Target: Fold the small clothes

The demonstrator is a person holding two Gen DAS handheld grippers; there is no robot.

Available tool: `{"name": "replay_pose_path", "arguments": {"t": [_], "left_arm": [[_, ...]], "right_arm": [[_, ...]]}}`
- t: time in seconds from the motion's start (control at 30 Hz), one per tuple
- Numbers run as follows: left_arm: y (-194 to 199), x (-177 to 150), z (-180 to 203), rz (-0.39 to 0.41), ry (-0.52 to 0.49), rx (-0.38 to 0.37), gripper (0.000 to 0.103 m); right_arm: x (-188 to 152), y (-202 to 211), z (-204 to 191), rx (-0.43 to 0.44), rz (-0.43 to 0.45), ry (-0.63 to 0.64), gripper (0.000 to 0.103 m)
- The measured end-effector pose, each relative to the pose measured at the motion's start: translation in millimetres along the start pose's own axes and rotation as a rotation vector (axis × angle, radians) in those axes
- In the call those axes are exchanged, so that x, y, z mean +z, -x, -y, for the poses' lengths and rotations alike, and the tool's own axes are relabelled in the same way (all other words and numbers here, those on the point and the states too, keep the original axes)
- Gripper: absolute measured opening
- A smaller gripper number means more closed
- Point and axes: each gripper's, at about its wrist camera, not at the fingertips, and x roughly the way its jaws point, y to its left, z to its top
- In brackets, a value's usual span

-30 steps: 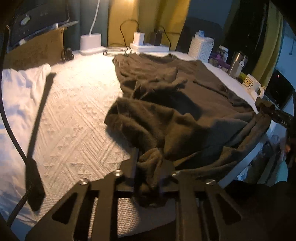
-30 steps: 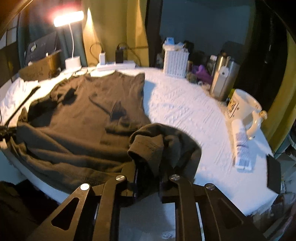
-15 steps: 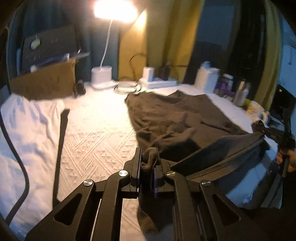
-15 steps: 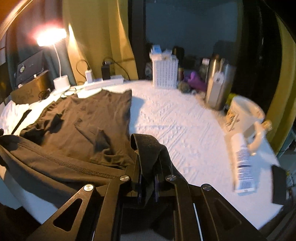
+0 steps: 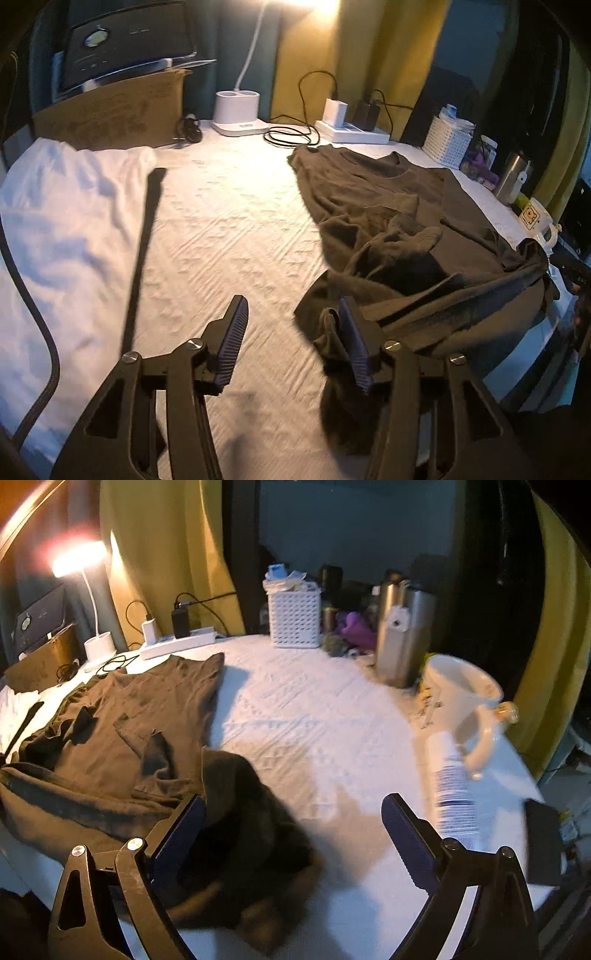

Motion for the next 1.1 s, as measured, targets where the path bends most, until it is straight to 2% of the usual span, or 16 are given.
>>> {"name": "replay_pose_path", "arguments": {"t": [0.1,0.2,0.3,0.53,0.83,0.93,1.1], "left_arm": [[6.0,-6.1,0.7,-0.005,-0.019,0.0,0.051],[7.7,-12.1,6.2,-0.014,-0.045,-0.035,0.052],[4.9,-18.0,11.0,-0.022,-0.074,-0.066,0.07],[-8.9,-25.6,7.3,-0.068,-0.077,-0.09,0.071],[-3.7,-26.5,3.4,-0.061,-0.113,-0.147,0.071],[-2.1,-24.4,6.3,-0.061,-0.14,-0.169,0.071],[0.4,-21.5,6.5,-0.058,-0.171,-0.178,0.071]], "right_arm": [[-4.7,4.1,2.6,-0.016,0.001,0.053,0.097],[-9.0,-1.9,1.0,-0.019,-0.034,0.088,0.097],[-11.4,-14.2,-10.0,-0.037,-0.077,0.148,0.097],[2.8,-45.7,-34.2,0.009,-0.099,0.218,0.097],[25.7,-85.9,-42.1,0.091,-0.151,0.149,0.096],[29.6,-99.5,-36.7,0.131,-0.18,0.09,0.084],[33.1,-108.1,-30.3,0.14,-0.183,0.036,0.079]]}}
